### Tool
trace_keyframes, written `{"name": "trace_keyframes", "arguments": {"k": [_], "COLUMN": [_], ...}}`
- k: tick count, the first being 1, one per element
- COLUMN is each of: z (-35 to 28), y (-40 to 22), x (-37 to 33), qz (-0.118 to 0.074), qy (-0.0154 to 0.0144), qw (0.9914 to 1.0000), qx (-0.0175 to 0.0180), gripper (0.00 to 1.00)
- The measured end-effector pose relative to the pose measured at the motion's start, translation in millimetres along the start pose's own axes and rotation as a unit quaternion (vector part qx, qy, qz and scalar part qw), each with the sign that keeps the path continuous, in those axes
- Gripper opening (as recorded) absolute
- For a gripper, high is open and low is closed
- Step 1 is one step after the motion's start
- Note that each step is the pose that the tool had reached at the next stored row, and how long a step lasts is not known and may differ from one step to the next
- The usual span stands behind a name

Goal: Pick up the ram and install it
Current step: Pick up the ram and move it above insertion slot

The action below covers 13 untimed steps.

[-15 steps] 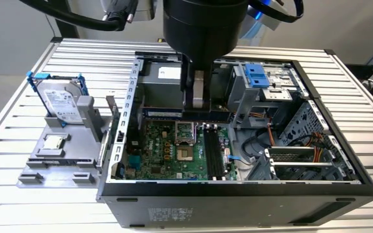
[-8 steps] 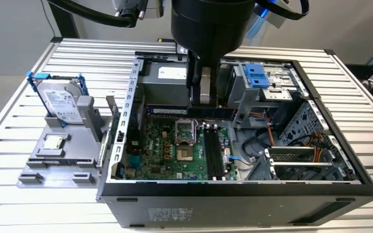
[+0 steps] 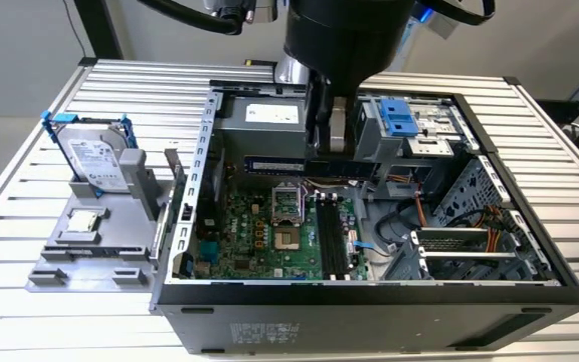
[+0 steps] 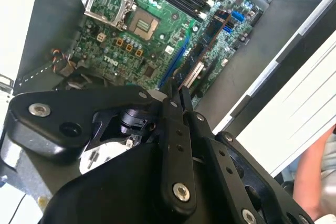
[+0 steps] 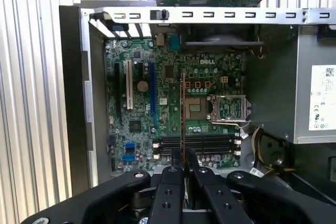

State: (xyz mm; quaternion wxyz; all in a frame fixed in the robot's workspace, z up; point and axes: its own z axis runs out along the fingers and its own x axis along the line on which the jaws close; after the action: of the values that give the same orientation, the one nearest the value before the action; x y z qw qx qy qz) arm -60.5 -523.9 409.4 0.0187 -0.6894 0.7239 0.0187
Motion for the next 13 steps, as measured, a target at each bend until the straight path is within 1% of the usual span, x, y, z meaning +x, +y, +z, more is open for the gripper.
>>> {"name": "trace_keyframes", "arguments": {"k": [7,10,13], "z": [0.6,0.8,1.0], "y": [-10.1,-17.6,-27.0], "x": [-10.8,-14.9,-18.1], "qz": [0.000,0.000,0.000], "qy": [-0.0001,0.0000,0.0000], "qw": [1.00000,1.00000,1.00000], "qx": [0.0000,0.0000,0.0000], "gripper": [0.00,0.00,0.00]}}
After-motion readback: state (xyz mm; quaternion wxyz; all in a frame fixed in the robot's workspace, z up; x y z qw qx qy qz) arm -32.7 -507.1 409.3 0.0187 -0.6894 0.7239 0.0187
